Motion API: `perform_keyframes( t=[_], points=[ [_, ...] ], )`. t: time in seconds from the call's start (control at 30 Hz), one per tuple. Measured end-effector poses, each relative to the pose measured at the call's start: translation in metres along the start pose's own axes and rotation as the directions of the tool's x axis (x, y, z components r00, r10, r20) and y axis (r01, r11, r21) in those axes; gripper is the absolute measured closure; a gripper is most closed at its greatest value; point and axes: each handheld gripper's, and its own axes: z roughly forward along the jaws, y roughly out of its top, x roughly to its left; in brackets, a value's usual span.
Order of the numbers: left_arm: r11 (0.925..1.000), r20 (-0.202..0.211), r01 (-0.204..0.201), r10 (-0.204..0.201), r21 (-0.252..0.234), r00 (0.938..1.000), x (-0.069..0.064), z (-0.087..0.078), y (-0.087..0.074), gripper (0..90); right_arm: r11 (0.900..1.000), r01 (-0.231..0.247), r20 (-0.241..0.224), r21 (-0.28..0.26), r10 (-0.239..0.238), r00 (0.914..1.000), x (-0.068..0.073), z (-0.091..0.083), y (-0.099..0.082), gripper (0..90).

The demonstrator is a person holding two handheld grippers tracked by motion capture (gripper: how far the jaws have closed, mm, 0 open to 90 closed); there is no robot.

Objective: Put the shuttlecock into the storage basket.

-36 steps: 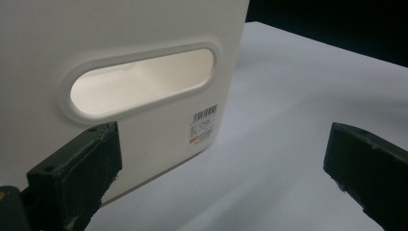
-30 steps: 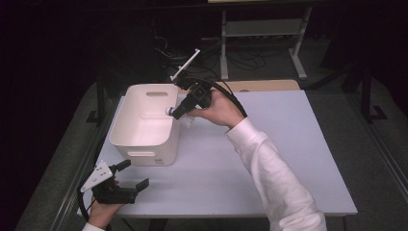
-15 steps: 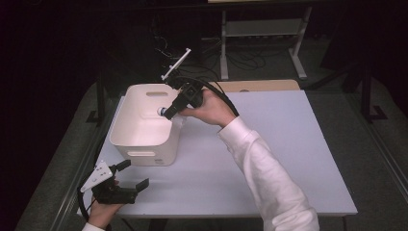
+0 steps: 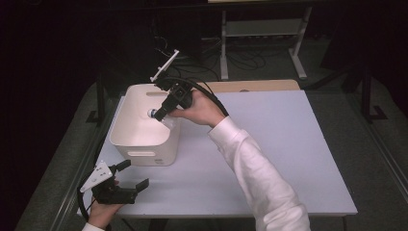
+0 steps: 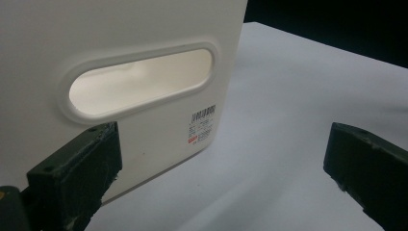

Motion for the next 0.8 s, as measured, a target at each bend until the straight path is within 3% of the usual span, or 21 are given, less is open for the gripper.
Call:
perform_keyframes(
  t=[0.8],
  points=[
    [0.9999,0.004,0.009,-0.009,-0.009,1.0000,0.000,-0.001,0.000,0.0,0.9990,0.036,-0.043,0.026,-0.035,0.9985,0.008,0.036,0.020,64.0]
  ],
)
